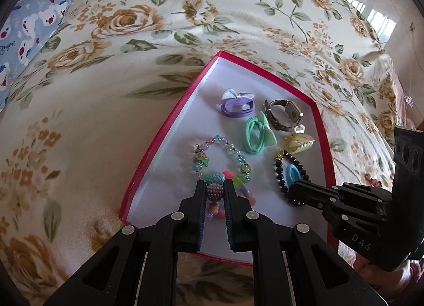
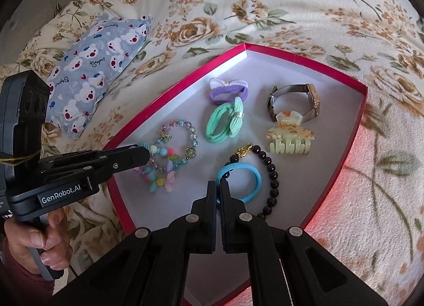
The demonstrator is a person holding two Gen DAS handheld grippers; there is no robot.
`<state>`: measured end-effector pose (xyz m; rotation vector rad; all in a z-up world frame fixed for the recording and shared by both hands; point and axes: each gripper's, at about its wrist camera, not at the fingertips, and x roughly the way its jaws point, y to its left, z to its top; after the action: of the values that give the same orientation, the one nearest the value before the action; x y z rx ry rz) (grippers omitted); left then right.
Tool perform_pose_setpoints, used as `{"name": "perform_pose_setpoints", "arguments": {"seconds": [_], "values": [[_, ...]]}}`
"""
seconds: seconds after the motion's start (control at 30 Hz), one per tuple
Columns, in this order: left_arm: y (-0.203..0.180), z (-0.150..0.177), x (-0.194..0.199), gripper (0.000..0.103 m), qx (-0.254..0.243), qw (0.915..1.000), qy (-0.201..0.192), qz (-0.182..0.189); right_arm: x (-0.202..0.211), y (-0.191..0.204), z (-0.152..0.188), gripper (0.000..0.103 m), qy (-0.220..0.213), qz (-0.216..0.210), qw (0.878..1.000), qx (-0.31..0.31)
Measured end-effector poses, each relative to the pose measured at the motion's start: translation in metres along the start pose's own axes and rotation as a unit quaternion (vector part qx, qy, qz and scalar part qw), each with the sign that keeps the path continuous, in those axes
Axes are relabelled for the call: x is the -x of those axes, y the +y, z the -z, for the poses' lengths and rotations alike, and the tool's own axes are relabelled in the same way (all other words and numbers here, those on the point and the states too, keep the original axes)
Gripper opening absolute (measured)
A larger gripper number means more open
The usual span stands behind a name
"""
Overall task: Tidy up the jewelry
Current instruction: 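Carry the hair tie and bead bracelet into the box with both tools, then open both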
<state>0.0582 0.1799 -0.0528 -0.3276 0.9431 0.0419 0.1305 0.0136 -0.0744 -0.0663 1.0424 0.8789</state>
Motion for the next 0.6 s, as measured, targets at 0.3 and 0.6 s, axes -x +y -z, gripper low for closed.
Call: {"name": "perform_pose_setpoints", "arguments": {"seconds": [0.3,0.6], "values": [[0.003,0.001,-0.001,0.019,0.007,1.0000,0.004,-0.004,0.000,-0.004,0.002,0.008,-0.001,-0.003,1.000,-0.014],[-0.005,0.005,0.016,0.033,-0.001,0.9999,-0.011,-0.012,0.016,-0.004,0.001,0.028,-0.018,-0.009,1.000,-0.022]]}}
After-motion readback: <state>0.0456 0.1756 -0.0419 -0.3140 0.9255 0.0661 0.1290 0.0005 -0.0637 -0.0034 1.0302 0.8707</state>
